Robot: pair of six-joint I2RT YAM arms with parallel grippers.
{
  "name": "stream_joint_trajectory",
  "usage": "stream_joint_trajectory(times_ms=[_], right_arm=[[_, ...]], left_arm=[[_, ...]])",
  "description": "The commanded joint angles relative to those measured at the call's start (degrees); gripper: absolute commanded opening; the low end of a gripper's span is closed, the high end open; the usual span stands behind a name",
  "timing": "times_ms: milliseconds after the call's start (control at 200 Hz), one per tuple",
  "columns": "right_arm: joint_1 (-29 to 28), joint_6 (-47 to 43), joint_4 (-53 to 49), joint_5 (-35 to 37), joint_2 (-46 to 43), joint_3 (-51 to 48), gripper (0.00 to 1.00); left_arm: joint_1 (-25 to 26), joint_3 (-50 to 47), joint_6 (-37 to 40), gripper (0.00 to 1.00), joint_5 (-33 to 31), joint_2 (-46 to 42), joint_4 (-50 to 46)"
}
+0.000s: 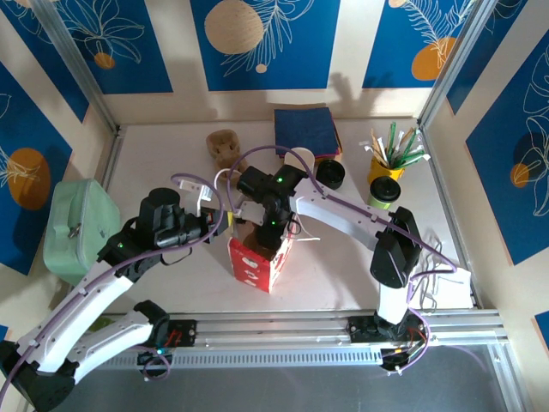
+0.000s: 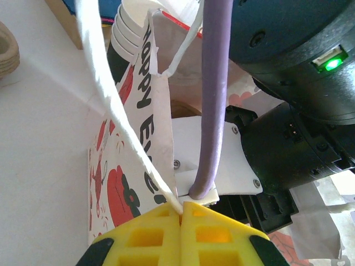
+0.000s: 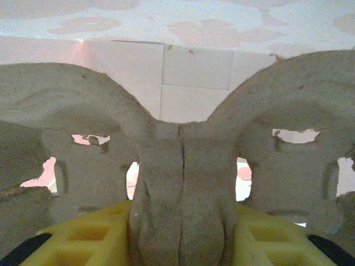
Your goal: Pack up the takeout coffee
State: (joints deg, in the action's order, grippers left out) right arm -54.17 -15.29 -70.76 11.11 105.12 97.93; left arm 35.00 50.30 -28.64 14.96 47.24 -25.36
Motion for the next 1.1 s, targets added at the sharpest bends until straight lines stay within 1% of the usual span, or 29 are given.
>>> stream_joint_trajectory(times_ms=[0, 170, 360, 505, 625, 790, 930, 1095], right_arm=[[-1.22, -0.27, 0.37, -1.75, -0.44, 2.0, 0.4], [-1.26, 0.43, -0.8, 0.25, 2.22, 1.96, 0.4], [-1.28, 0.74, -0.65, 0.67, 3.14, 0.65, 0.4], [-1.23, 1.36, -1.04, 0.51, 3.08, 0.72, 0.46], [-1.1, 1.46, -1.04, 0.0, 2.25, 1.17, 0.54], [-1.01, 1.58, -1.57, -0.3, 1.64, 2.04, 0.6], [-0.85, 1.79, -1.31, -0.04, 0.51, 2.35, 0.63], [-0.85, 2.08, -0.47, -0.41, -1.16, 2.75, 0.63]], left_arm=[[0.3, 0.67, -0.62, 0.03, 1.03, -0.22, 2.54], [0.28, 0.67, -0.71, 0.03, 1.12, -0.27, 2.62], [0.33, 0.59, -0.77, 0.03, 1.12, -0.26, 2.83], [0.29, 0.67, -0.75, 0.03, 1.12, -0.22, 2.79], [0.26, 0.85, -0.71, 0.03, 1.03, -0.13, 2.63], [0.33, 1.11, -0.82, 0.03, 0.95, -0.22, 2.6], [0.33, 1.11, -0.91, 0.03, 0.9, -0.34, 2.68], [0.32, 1.2, -1.15, 0.02, 0.86, -0.27, 2.57]])
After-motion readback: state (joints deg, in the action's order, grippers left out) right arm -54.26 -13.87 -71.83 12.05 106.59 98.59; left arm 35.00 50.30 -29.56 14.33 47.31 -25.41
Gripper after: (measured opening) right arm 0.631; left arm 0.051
